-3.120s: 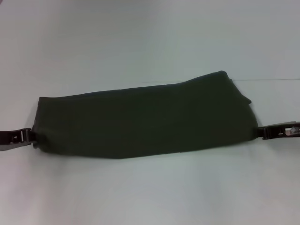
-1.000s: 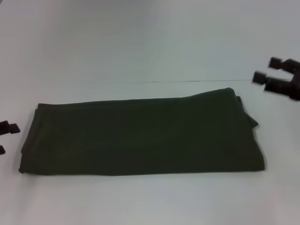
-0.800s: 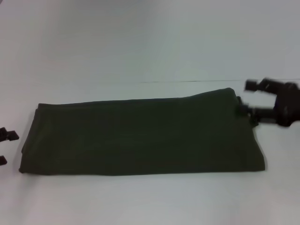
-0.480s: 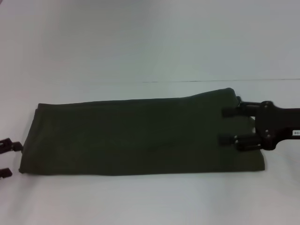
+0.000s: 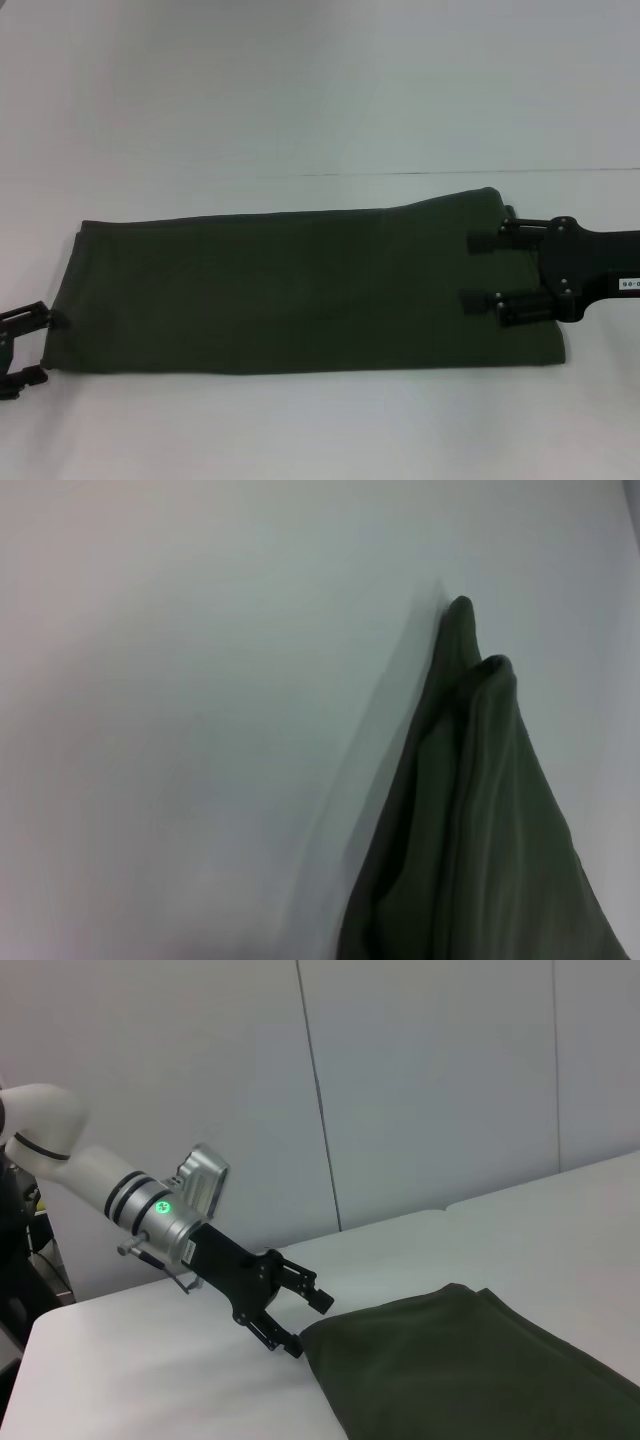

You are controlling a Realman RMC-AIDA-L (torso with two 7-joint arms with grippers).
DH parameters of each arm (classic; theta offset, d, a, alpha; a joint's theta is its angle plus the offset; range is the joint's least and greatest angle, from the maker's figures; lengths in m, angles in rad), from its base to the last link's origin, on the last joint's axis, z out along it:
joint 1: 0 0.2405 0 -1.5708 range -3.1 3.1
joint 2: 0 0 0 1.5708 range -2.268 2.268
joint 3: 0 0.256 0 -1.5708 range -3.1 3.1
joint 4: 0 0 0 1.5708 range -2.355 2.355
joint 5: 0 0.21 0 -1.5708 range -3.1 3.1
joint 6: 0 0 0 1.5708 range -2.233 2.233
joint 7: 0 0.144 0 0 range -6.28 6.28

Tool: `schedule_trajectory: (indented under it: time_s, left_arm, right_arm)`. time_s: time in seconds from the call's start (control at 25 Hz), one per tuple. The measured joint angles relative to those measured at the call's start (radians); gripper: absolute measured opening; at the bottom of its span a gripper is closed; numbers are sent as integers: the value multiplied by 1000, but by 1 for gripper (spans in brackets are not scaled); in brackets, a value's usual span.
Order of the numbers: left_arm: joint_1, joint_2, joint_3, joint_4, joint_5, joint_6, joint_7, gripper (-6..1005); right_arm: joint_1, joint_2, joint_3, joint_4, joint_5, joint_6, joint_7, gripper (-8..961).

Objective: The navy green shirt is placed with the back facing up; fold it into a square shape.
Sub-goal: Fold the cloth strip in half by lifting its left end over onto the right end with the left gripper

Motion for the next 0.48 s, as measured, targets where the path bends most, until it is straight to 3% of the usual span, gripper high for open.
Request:
schedule_trajectory:
  time_s: [0.48]
  left_arm:
    - [-41,7,5,-71,1,-70,0,901]
  right_arm:
    - [7,-2,4,0,2,-13,-11,916]
